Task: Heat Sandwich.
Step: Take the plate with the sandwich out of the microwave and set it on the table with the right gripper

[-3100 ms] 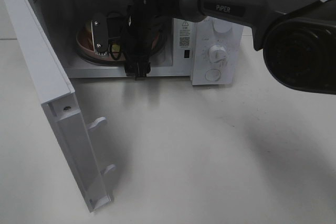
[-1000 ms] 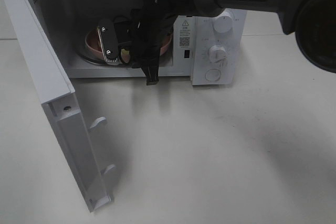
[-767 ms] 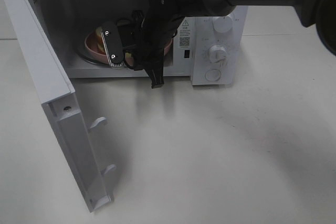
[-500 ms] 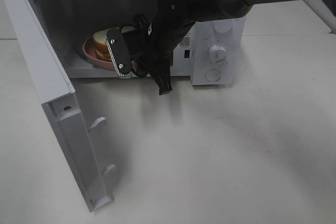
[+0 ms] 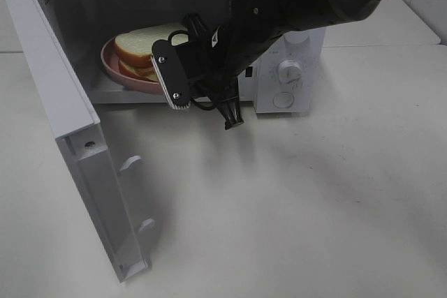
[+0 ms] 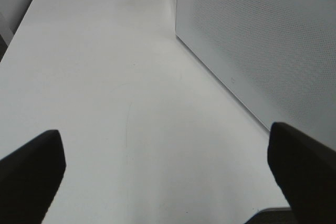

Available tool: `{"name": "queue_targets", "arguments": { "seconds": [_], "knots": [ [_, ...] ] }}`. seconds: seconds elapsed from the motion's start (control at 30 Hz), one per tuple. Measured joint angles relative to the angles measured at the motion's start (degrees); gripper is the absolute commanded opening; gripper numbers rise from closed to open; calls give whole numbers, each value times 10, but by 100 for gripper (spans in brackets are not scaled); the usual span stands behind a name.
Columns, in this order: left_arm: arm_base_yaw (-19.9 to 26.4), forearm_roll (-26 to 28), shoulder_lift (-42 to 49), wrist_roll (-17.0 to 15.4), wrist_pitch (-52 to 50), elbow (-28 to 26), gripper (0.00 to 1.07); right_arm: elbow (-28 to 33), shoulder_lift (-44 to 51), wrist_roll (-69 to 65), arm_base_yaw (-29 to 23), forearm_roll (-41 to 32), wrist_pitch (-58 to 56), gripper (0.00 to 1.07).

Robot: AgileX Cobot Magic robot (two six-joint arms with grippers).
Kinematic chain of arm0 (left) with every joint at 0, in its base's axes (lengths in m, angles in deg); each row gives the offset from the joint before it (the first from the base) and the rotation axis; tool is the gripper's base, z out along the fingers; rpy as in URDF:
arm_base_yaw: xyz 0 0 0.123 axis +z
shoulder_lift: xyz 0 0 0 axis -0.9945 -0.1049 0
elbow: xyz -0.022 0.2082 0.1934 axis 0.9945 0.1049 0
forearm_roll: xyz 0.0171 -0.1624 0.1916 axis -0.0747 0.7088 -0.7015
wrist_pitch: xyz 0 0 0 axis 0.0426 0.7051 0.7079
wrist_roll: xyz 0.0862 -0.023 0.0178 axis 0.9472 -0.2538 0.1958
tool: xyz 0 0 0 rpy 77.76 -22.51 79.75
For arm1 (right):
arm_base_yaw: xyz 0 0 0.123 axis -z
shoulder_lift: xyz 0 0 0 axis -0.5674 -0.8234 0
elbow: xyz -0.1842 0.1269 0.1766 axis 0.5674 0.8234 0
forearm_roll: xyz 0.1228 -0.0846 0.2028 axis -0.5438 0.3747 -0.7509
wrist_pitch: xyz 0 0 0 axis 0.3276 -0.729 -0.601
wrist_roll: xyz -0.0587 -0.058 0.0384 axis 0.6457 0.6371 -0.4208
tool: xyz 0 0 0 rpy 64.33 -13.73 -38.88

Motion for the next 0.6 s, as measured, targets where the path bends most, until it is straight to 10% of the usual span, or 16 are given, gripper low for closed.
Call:
{"name": "queue_targets", "arguments": {
  "seconds": [0.6],
  "knots": [
    [0, 0, 0, 0, 0, 0, 100, 163, 130, 58, -2, -17, 42, 0]
  ]
}}
